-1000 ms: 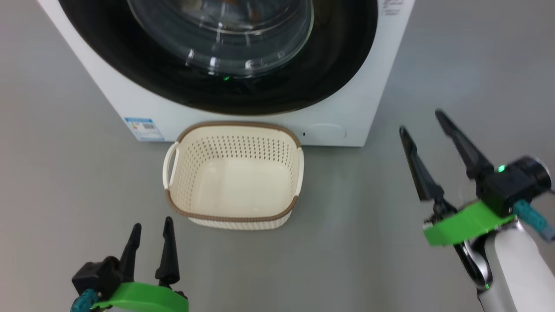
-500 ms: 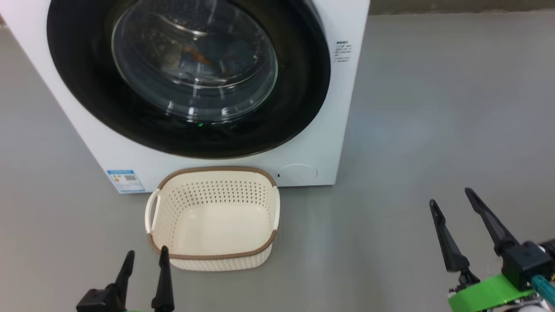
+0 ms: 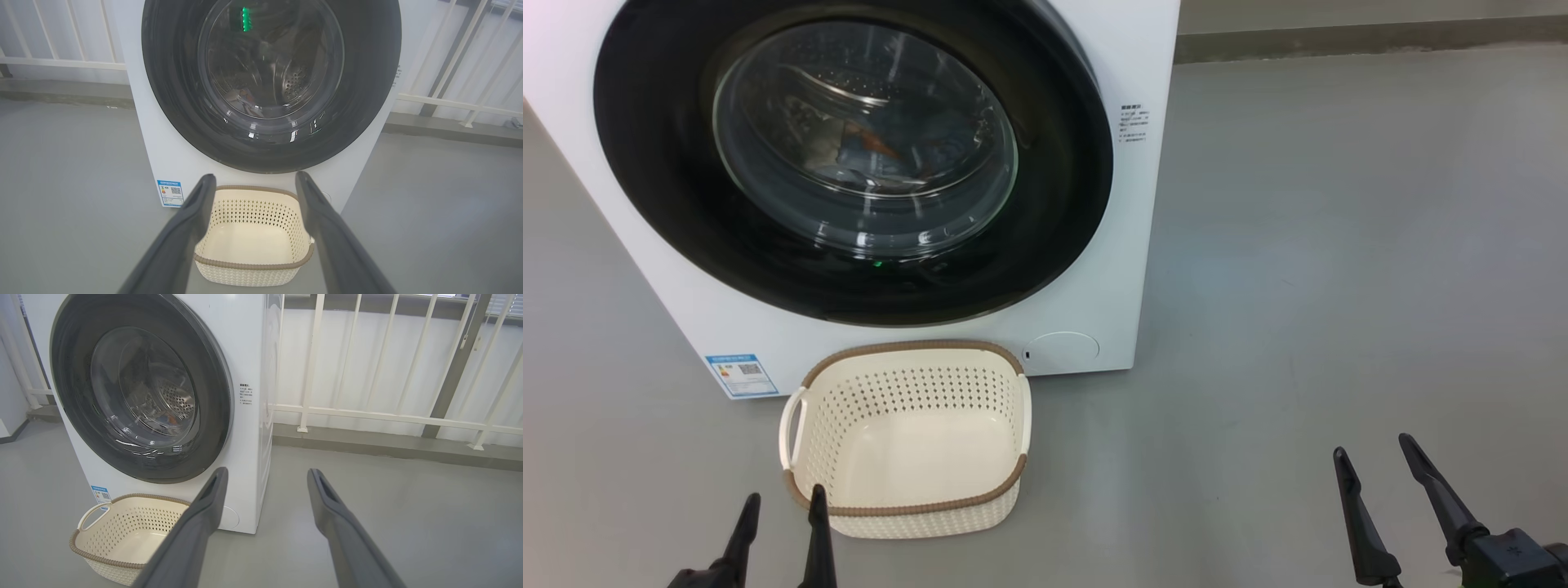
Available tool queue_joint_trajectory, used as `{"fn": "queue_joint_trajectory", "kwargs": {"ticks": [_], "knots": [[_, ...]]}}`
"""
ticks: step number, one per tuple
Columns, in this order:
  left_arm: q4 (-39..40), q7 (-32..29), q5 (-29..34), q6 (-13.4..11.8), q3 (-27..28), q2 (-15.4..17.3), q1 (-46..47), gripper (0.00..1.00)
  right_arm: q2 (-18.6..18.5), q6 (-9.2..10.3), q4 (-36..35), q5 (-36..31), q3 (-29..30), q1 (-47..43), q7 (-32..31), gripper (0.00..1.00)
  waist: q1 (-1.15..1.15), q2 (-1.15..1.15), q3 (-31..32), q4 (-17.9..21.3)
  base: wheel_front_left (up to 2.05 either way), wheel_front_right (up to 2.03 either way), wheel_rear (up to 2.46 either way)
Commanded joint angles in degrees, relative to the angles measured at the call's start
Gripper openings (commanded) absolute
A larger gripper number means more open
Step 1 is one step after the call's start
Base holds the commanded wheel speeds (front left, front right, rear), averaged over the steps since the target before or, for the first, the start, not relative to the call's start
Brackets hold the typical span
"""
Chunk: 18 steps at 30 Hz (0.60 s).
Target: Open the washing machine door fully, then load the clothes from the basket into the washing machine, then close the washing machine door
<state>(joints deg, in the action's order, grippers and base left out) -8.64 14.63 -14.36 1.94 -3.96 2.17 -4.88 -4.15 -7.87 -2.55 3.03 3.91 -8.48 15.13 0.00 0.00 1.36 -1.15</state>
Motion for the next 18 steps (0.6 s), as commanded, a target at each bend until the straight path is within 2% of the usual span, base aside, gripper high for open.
{"fn": "queue_joint_trajectory", "kwargs": {"ticks": [1,10,11,18], "knots": [[1.96,0.37,0.88,-0.24,2.02,0.71,1.04,1.0,-0.31,0.38,-1.51,-0.4,-1.16,0.62,-0.13,1.0,0.0,0.0,-0.11,0.15,0.0,0.0,0.0],[3.87,0.37,1.41,-0.53,3.13,0.71,1.2,1.0,0.33,0.38,-1.6,-0.46,-0.75,0.89,-0.13,1.0,0.0,0.0,-1.02,0.13,0.0,0.0,0.0],[2.26,0.0,1.0,-0.19,1.12,0.01,0.01,0.0,0.7,0.0,0.0,0.01,0.45,-0.08,-0.38,0.0,0.0,0.0,-0.99,0.17,0.0,0.0,0.0],[-0.62,-0.67,-1.05,-0.03,1.03,-0.7,-0.27,0.0,0.95,-0.01,3.19,2.51,0.2,0.11,-0.77,0.0,0.02,0.0,-1.03,0.21,0.0,0.0,0.0]]}}
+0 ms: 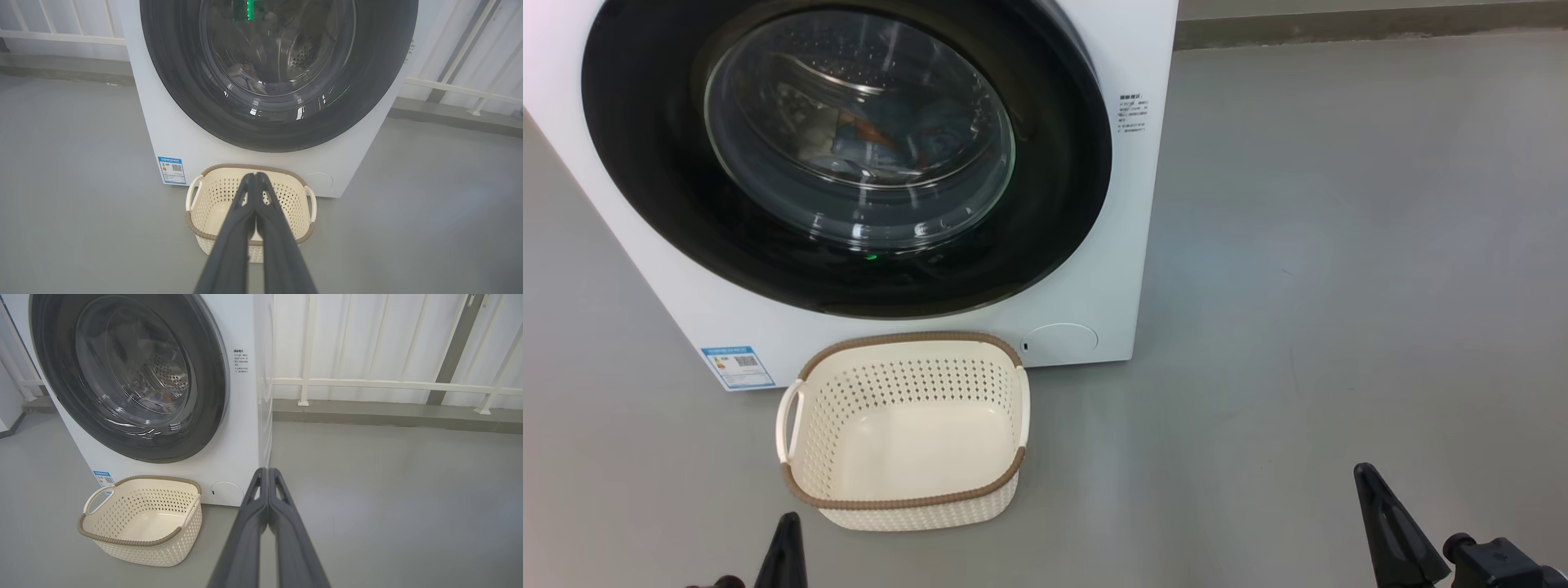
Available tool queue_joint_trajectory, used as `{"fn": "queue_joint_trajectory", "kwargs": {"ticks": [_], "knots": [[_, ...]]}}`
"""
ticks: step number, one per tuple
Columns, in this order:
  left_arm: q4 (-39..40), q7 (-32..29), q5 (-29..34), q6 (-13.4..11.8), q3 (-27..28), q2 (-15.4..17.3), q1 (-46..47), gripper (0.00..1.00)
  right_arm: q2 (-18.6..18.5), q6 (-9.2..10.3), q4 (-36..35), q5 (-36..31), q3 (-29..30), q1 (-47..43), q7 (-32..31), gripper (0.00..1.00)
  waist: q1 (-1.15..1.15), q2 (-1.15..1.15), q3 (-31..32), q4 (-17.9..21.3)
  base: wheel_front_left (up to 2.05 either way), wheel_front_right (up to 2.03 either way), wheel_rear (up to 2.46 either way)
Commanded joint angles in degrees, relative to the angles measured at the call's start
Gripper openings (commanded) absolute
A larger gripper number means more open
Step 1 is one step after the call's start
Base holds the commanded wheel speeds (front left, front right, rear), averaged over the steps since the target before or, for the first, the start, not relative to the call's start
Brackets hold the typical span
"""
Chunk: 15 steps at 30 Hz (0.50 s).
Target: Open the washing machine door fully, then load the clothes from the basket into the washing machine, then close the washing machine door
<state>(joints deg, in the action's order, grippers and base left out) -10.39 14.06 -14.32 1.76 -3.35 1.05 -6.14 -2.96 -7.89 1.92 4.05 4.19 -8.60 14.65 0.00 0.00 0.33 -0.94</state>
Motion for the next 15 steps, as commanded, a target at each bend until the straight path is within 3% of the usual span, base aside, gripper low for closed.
{"fn": "queue_joint_trajectory", "kwargs": {"ticks": [1,4,15], "knots": [[1.09,-0.27,-1.73,0.2,0.49,0.43,1.09,0.0,-0.29,0.01,-1.18,2.26,-0.11,0.34,-0.43,0.0,0.05,0.0,0.02,0.01,0.0,0.0,0.0],[1.04,-0.77,-3.63,0.33,0.72,0.47,1.29,0.0,-0.41,0.02,-0.88,4.56,-0.19,0.66,-0.84,0.0,0.13,0.0,0.12,0.04,0.0,0.0,0.0],[0.62,-2.4,-9.92,0.79,1.46,0.58,2.25,0.0,-0.74,0.06,0.34,12.06,-0.47,1.97,-2.18,0.0,0.0,0.0,-0.06,0.12,0.0,0.0,0.0]]}}
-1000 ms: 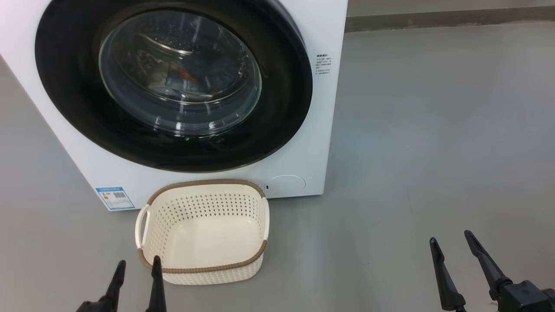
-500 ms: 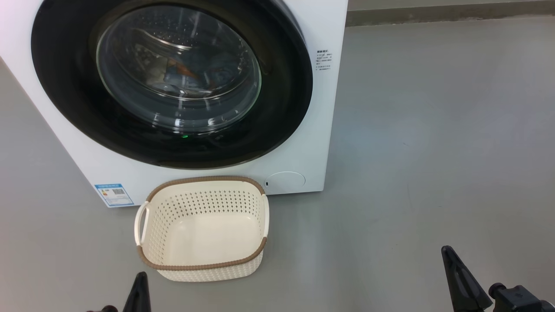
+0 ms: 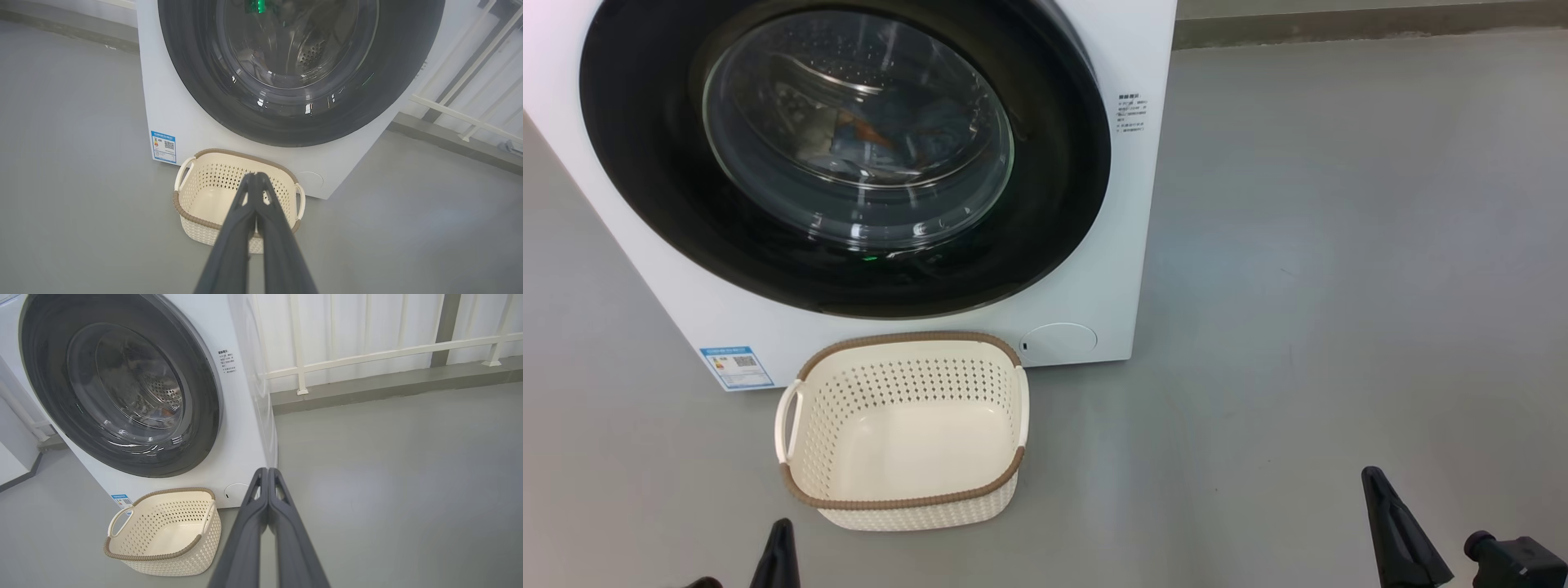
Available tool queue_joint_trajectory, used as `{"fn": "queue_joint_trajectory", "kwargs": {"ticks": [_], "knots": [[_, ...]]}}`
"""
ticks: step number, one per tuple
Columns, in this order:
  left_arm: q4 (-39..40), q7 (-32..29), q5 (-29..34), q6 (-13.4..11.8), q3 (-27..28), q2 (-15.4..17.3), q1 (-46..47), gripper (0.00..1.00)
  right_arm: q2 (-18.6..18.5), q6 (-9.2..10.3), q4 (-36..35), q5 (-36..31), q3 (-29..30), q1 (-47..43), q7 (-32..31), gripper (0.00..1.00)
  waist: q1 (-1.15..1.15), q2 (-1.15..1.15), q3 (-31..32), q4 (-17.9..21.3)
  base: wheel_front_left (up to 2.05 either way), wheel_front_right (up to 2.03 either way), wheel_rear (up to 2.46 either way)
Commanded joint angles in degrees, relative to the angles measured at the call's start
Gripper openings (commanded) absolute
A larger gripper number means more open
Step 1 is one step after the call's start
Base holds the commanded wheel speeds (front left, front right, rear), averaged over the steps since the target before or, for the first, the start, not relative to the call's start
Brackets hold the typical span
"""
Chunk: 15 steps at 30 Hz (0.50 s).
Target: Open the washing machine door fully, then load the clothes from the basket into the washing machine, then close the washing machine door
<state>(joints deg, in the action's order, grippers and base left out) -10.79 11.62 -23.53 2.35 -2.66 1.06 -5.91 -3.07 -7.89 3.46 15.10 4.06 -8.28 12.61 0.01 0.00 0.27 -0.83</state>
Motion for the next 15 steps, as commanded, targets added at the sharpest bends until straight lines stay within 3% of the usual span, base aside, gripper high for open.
{"fn": "queue_joint_trajectory", "kwargs": {"ticks": [1,15], "knots": [[0.98,-0.13,-1.34,0.25,0.86,0.58,2.11,0.0,-0.65,0.06,-1.09,1.75,-0.36,1.77,-0.28,0.0,-0.01,0.0,0.0,0.01,0.0,0.0,0.0],[0.43,-2.49,-10.17,0.89,1.95,0.75,3.42,0.0,-0.96,0.1,0.42,12.11,-0.56,3.41,-2.28,0.0,-0.01,0.0,-0.06,0.12,0.0,0.0,0.0]]}}
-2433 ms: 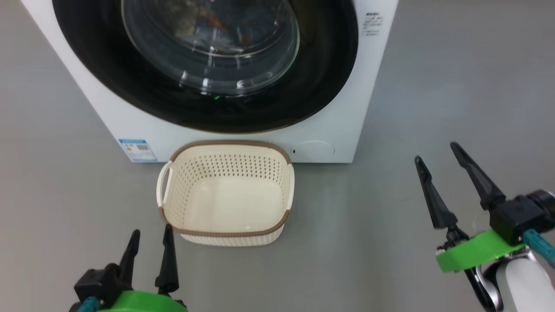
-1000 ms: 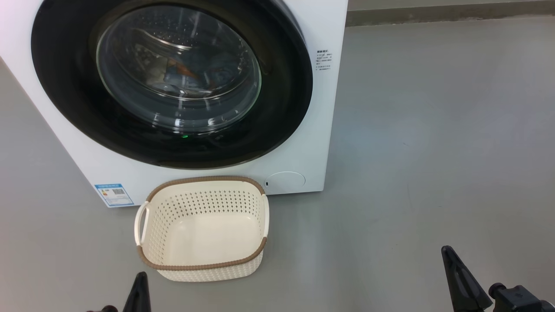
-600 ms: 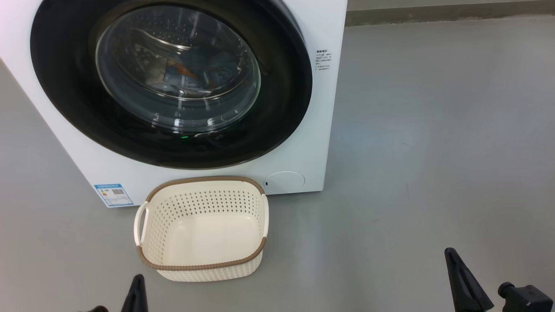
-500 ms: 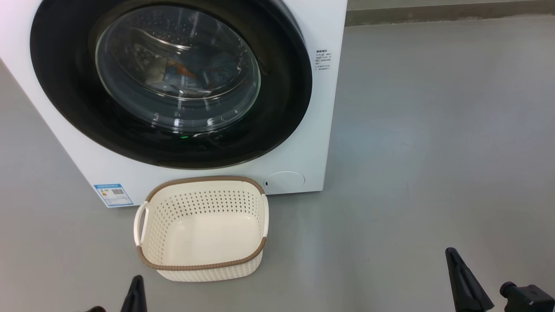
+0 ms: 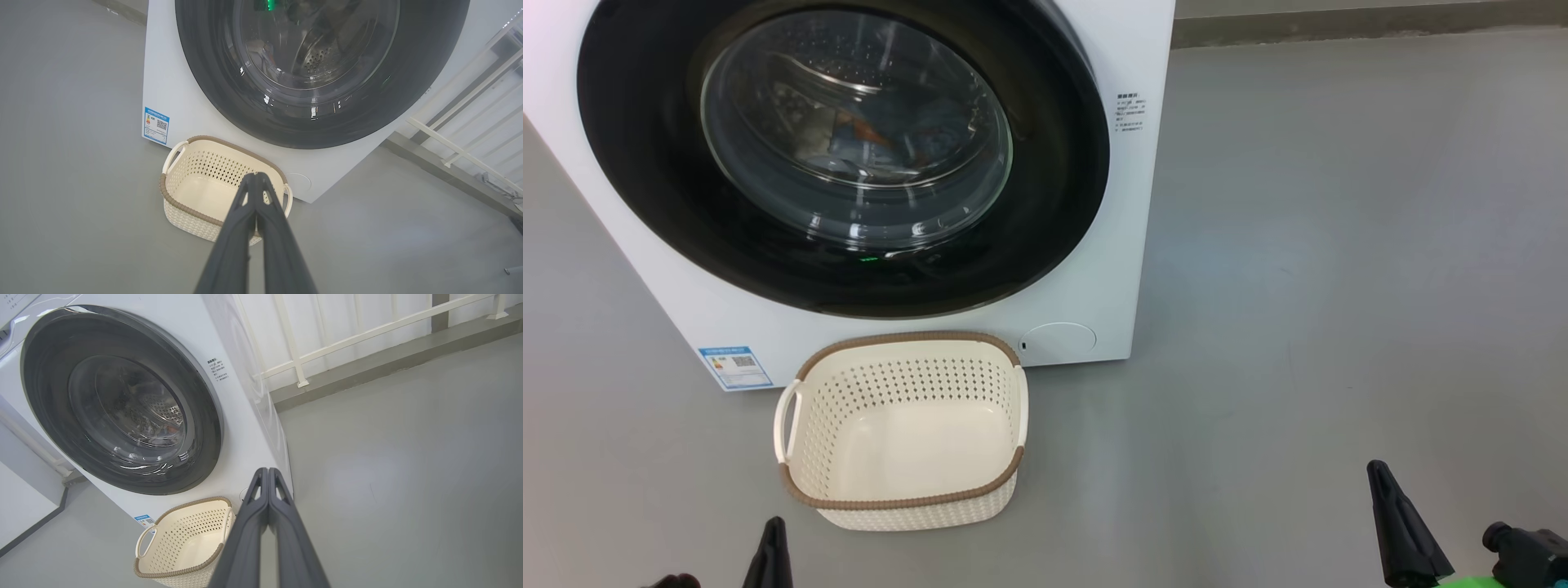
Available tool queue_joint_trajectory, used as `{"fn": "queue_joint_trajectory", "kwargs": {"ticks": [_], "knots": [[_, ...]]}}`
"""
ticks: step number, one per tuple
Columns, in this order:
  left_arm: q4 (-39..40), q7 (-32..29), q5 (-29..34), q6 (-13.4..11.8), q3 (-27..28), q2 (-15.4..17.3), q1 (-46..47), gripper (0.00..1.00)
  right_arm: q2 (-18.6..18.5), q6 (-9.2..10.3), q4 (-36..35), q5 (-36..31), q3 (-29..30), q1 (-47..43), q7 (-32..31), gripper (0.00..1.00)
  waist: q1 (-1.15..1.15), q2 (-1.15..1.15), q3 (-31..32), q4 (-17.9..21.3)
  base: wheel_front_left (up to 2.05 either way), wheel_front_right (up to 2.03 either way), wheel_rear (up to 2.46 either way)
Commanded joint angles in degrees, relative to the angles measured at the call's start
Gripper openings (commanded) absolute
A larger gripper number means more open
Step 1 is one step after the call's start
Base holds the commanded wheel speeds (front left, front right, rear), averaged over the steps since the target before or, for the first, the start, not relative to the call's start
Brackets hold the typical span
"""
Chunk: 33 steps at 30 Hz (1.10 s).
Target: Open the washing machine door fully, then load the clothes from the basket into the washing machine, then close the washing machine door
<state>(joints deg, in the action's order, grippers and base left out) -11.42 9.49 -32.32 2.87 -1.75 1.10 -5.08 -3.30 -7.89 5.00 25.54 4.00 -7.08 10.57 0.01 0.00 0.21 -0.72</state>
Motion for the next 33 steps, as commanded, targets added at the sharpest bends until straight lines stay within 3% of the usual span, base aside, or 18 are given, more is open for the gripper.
{"fn": "queue_joint_trajectory", "kwargs": {"ticks": [1,33], "knots": [[1.01,-0.52,-2.01,0.41,1.11,0.71,2.68,0.0,-0.74,0.11,-1.03,2.41,-0.52,2.32,-0.4,0.0,0.0,0.0,-0.01,0.02,0.0,0.0,0.0],[-0.26,-5.9,-22.15,1.87,3.6,1.08,5.67,0.0,-1.05,0.21,2.41,25.59,-0.46,6.05,-5.4,0.0,-0.01,0.0,-0.14,0.26,0.0,0.0,0.0]]}}
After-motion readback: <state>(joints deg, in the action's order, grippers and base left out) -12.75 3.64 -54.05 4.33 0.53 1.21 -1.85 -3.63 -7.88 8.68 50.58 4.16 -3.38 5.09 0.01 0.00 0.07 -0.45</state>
